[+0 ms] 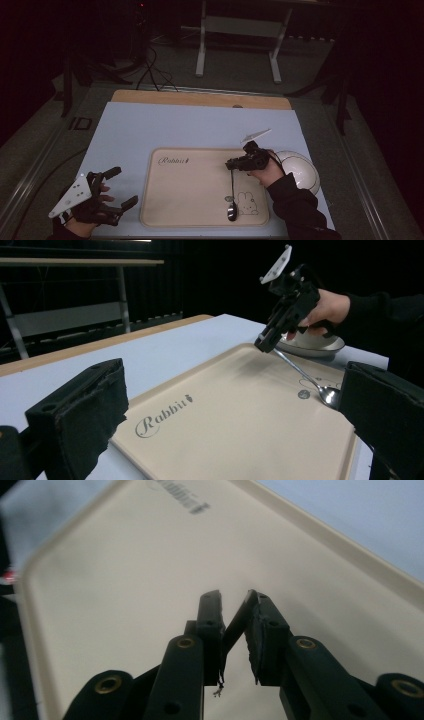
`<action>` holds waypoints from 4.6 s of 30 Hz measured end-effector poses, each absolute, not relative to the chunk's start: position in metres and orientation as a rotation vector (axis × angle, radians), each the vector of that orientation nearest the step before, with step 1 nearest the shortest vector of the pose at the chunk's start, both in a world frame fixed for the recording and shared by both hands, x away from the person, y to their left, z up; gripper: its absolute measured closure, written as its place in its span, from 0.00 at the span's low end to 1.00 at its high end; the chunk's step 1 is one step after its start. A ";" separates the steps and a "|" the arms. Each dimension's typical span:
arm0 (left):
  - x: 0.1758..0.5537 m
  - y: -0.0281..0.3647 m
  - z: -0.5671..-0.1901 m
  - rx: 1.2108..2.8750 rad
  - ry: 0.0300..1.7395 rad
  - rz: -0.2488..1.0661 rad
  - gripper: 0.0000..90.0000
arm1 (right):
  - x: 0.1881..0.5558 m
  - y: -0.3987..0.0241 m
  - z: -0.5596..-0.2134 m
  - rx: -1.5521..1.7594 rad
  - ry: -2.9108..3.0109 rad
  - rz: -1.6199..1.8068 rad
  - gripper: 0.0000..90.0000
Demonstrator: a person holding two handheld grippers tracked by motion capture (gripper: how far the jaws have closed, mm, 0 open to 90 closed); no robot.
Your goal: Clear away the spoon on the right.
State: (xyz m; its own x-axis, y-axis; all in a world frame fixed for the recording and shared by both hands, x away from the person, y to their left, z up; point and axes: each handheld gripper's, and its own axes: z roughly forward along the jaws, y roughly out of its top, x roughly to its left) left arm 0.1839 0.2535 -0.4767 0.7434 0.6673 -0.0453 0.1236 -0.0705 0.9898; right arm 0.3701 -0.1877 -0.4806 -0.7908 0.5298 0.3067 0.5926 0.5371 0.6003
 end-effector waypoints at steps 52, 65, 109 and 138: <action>0.184 0.253 -0.477 1.605 0.643 0.498 0.00 | 0.369 -0.173 -0.511 -1.287 -2.762 -0.991 1.00; 0.184 0.252 -0.477 1.607 0.641 0.497 0.00 | 0.372 -0.180 -0.518 -1.334 -2.745 -0.957 1.00; 0.184 0.252 -0.477 1.607 0.644 0.490 0.00 | 0.318 -0.216 -0.448 -1.221 -2.718 -1.502 0.18; 0.184 0.252 -0.477 1.608 0.638 0.491 0.00 | 0.236 -0.285 -0.479 -1.374 -2.655 -1.734 0.17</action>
State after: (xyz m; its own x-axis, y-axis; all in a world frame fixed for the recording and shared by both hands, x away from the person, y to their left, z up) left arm 0.1837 0.2521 -0.4767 0.7543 0.6548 -0.0468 0.1233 -0.0713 0.9898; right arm 0.2365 -0.2849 -0.4791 -0.6427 0.7510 0.1518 0.4408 0.2004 0.8750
